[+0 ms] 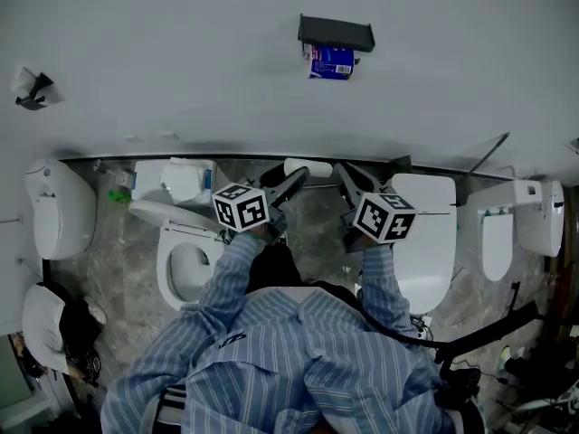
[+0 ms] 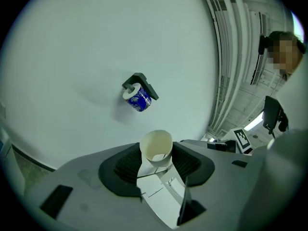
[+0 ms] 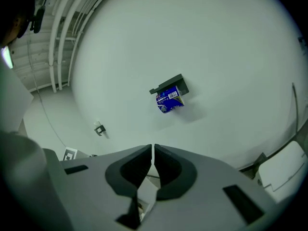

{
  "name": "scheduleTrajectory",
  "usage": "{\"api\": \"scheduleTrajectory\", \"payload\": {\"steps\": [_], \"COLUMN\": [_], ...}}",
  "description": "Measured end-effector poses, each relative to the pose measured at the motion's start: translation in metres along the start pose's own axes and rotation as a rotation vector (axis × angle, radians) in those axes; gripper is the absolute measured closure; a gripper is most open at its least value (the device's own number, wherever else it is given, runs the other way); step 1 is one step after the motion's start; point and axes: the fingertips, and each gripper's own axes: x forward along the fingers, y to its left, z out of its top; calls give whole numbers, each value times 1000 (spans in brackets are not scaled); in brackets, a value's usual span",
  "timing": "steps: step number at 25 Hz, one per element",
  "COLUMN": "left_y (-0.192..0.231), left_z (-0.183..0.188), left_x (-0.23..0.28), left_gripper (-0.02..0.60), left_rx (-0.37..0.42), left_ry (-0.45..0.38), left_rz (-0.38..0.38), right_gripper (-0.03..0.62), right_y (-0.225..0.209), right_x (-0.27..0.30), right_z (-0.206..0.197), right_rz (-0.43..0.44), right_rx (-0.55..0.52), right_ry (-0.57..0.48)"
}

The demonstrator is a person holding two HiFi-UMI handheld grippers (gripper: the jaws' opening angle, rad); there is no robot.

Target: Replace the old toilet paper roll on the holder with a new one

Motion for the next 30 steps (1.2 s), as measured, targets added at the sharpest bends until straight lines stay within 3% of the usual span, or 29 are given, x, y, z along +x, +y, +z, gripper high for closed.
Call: {"api": "scheduleTrajectory", "payload": {"steps": [9, 18, 30], "left_y": [-67, -135, -171], "left_z": [-75, -150, -188], "left_x": [-37, -93, -160], "left_gripper": [385, 385, 385], "left_rx": [2, 0, -5], "left_ry": [-42, -57, -64], "left_rz": [81, 152, 171], "right_gripper": [571, 571, 572], "right_y": [2, 34, 85], "right_x": [-90, -165, -207], "right_z": [-57, -118, -172], "right_rz": [46, 129, 156], "right_rx": [-17, -30, -36], "right_ry": [40, 88, 116]}}
